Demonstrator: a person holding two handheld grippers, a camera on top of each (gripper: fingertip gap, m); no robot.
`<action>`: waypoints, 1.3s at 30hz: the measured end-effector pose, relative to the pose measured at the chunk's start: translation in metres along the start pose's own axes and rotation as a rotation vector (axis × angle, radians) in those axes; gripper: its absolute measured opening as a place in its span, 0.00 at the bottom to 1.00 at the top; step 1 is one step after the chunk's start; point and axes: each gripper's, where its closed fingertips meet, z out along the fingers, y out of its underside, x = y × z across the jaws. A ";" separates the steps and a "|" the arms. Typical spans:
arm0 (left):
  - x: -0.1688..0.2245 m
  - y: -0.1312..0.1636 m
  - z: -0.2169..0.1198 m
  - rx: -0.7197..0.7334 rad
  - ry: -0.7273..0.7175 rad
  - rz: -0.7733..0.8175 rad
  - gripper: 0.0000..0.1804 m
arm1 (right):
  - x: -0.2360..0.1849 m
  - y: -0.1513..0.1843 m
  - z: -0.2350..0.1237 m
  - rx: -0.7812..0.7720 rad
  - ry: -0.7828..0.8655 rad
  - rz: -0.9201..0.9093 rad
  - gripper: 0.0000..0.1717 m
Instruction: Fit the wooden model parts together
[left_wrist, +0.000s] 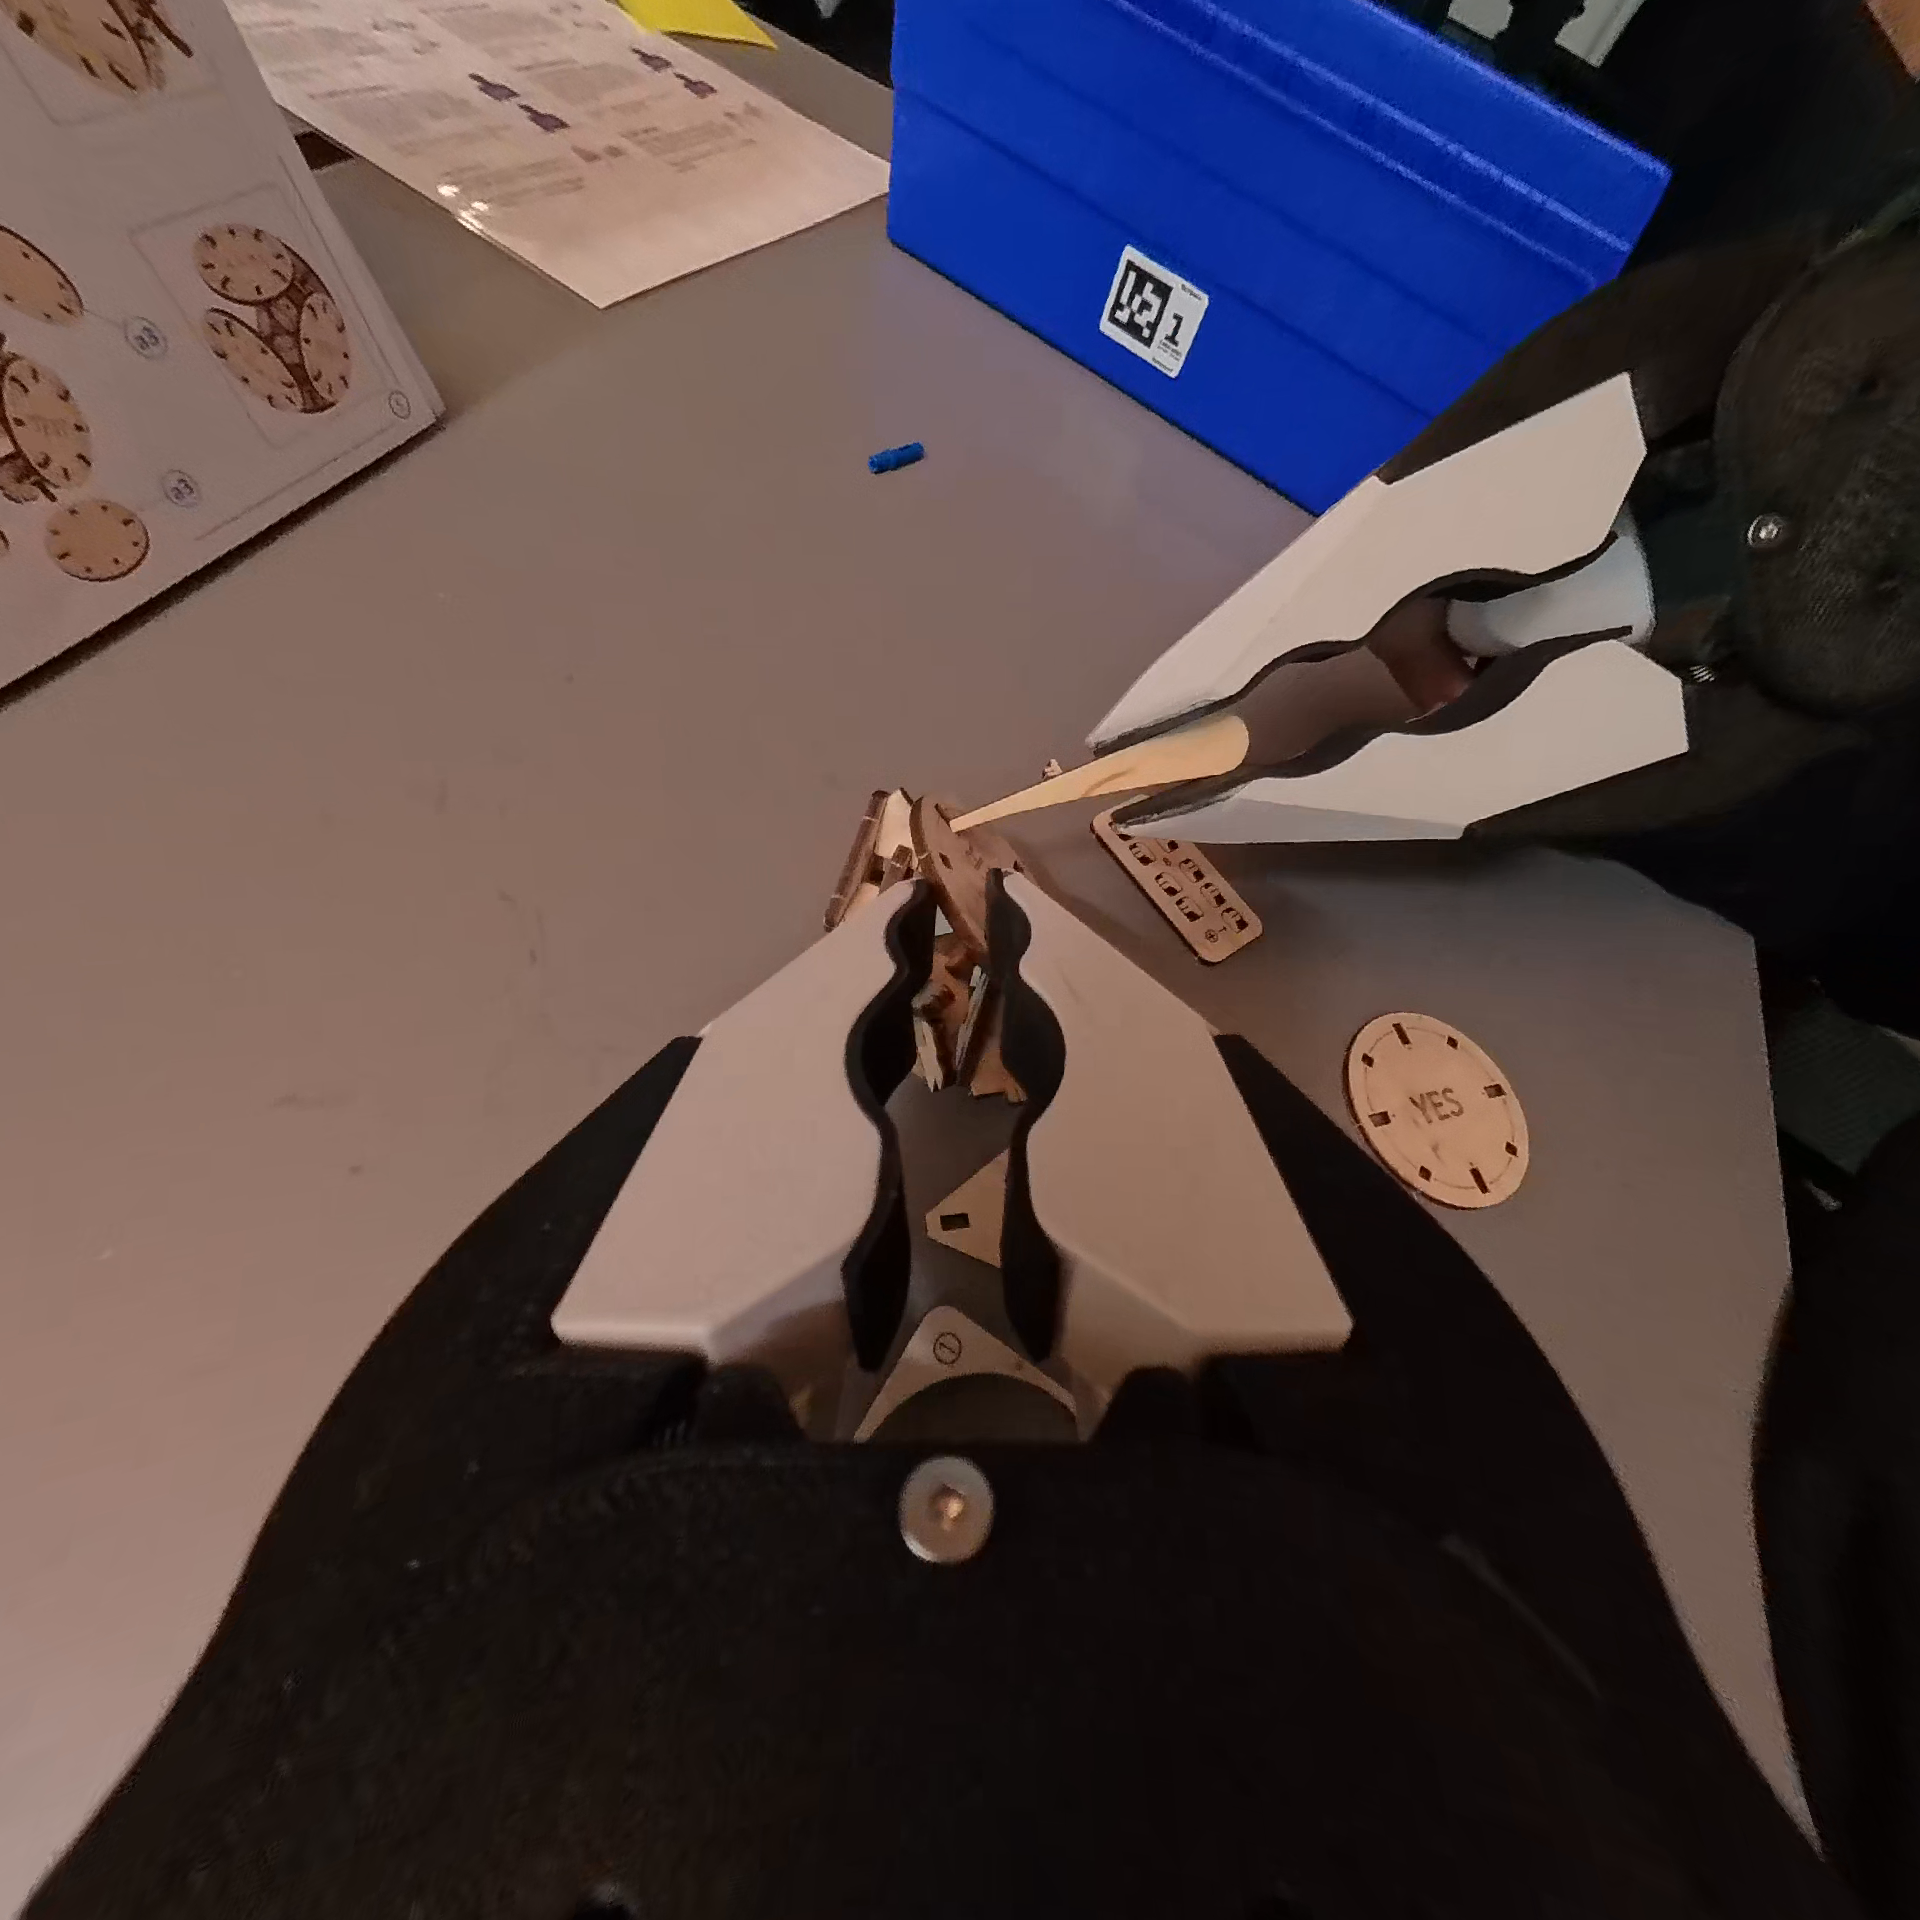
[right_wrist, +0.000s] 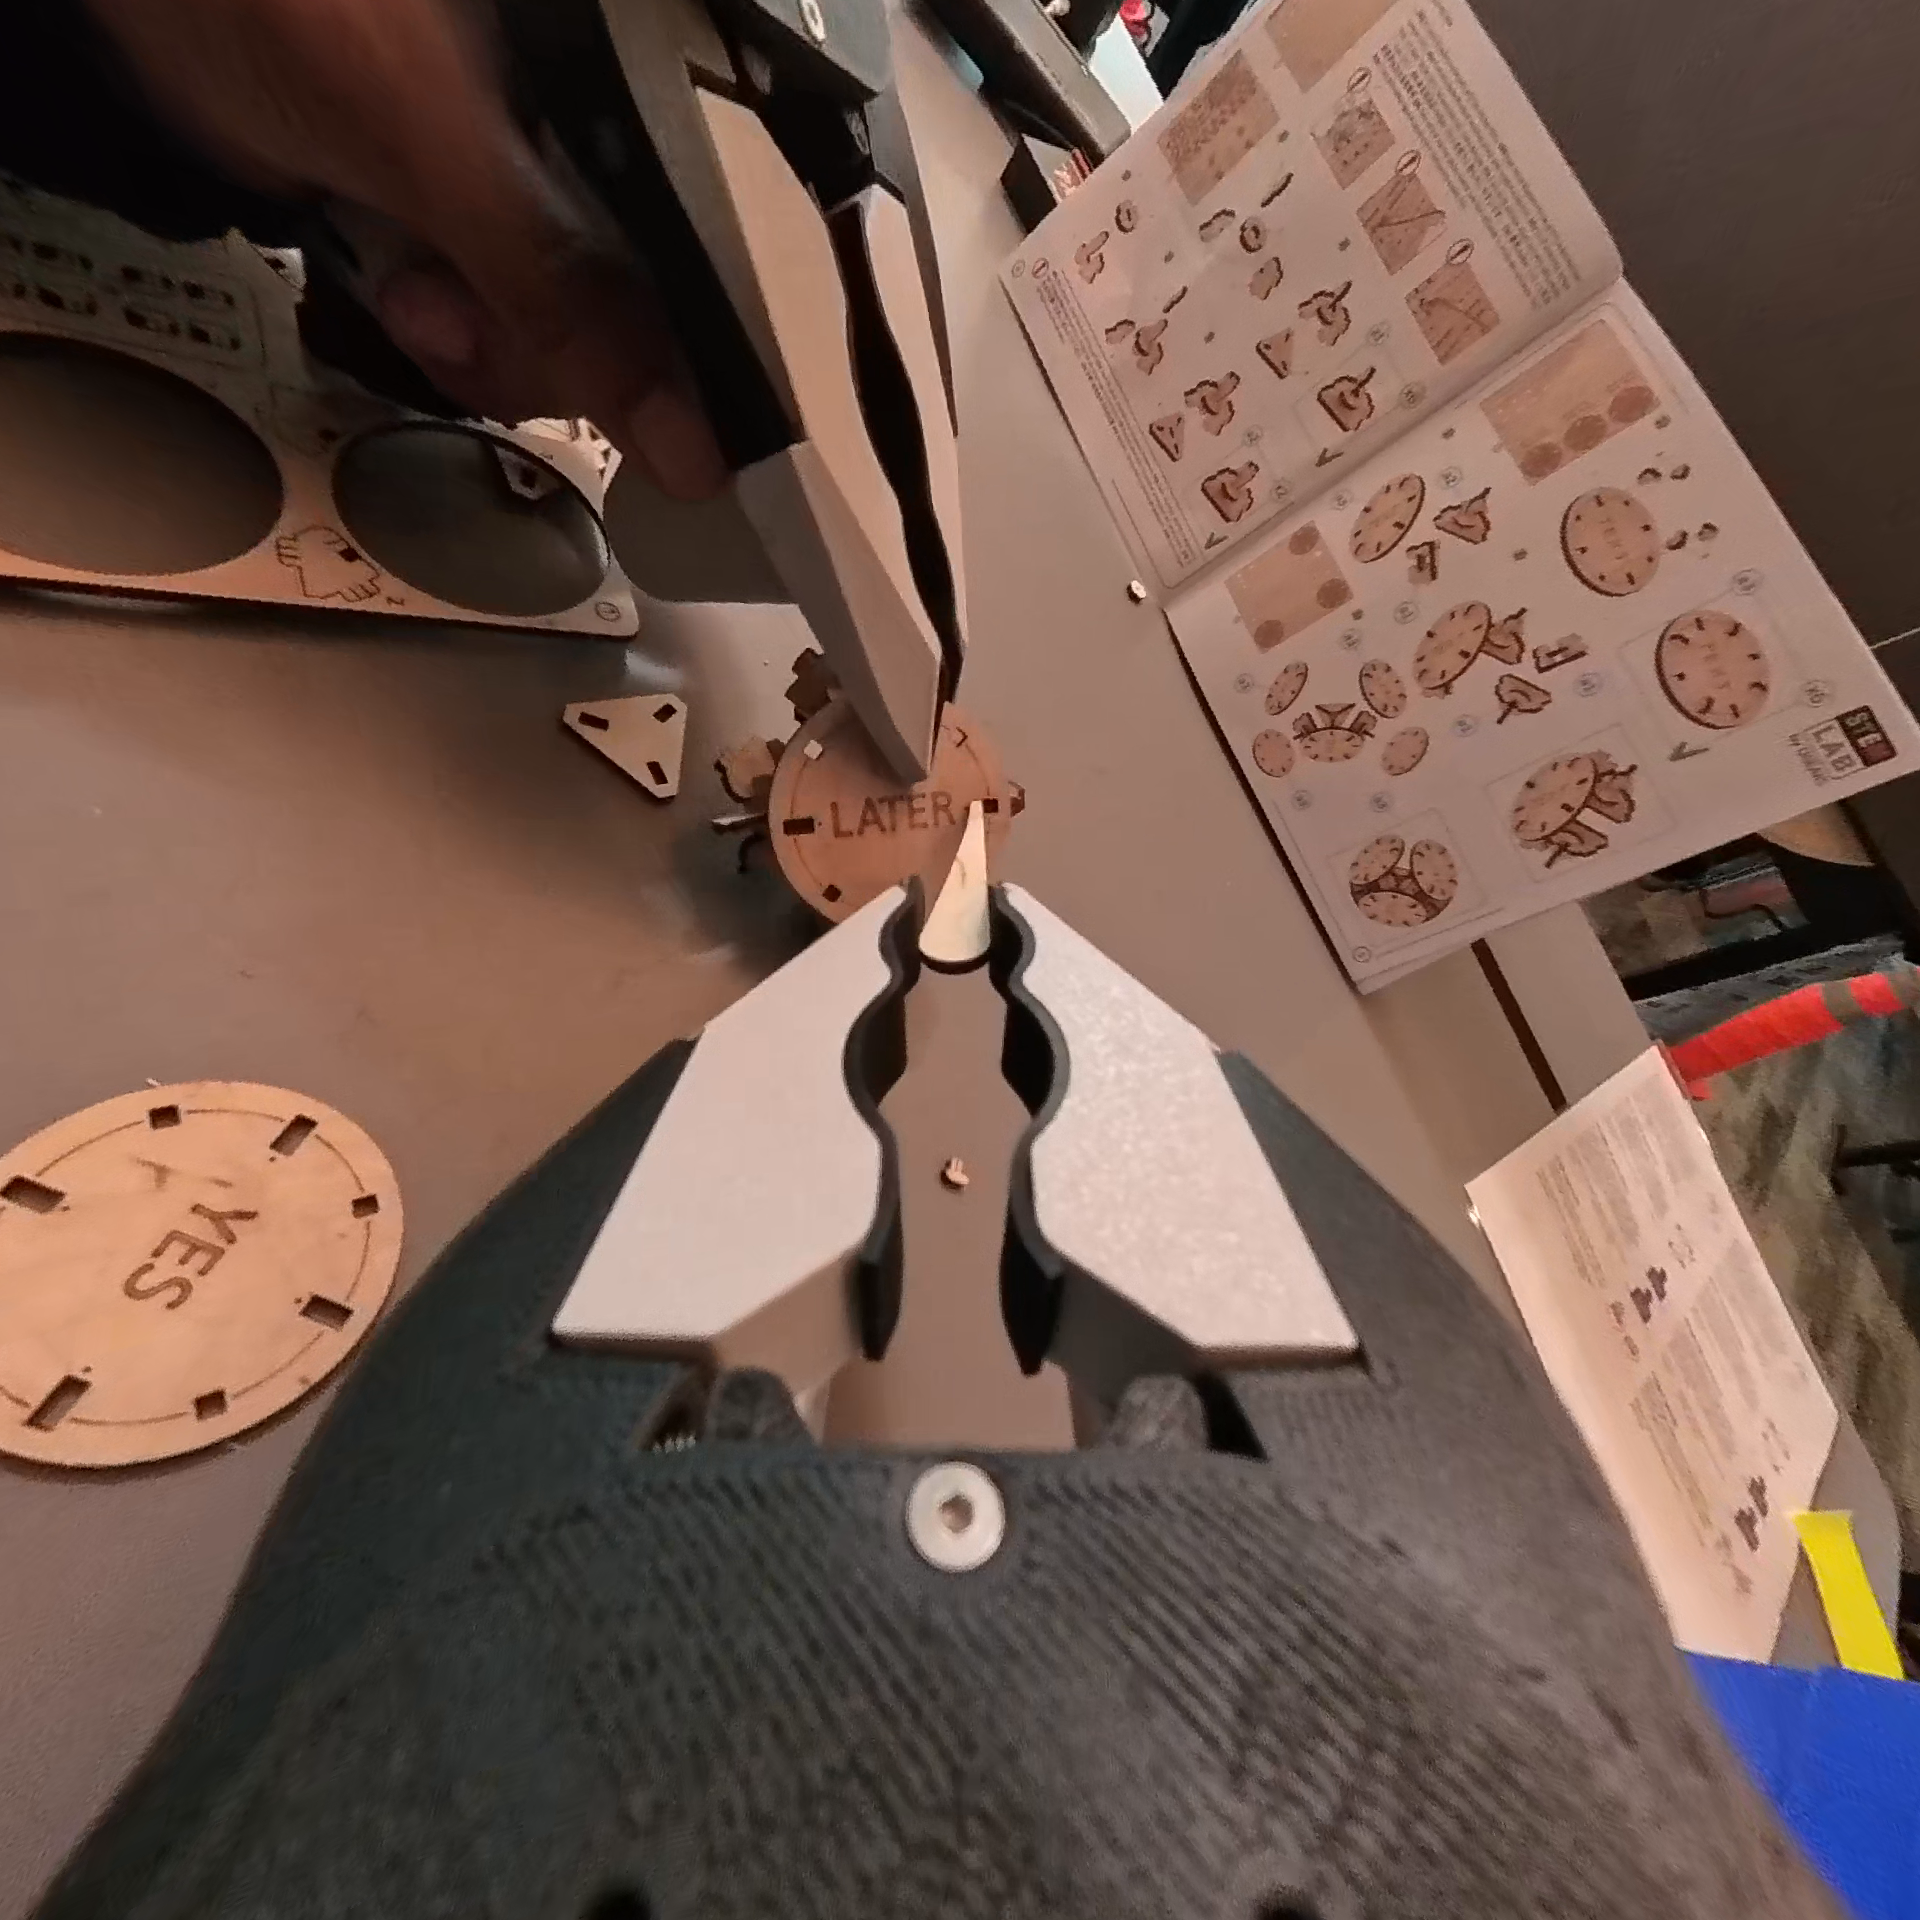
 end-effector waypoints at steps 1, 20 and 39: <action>0.000 0.000 0.000 -0.001 -0.001 0.010 0.03 | 0.000 -0.001 0.000 0.004 0.000 -0.001 0.06; 0.006 0.000 -0.001 -0.012 -0.029 0.166 0.03 | 0.002 -0.003 -0.003 0.044 -0.036 0.080 0.06; 0.008 0.000 0.000 -0.004 -0.017 0.214 0.04 | 0.003 -0.002 -0.004 0.048 -0.054 0.120 0.06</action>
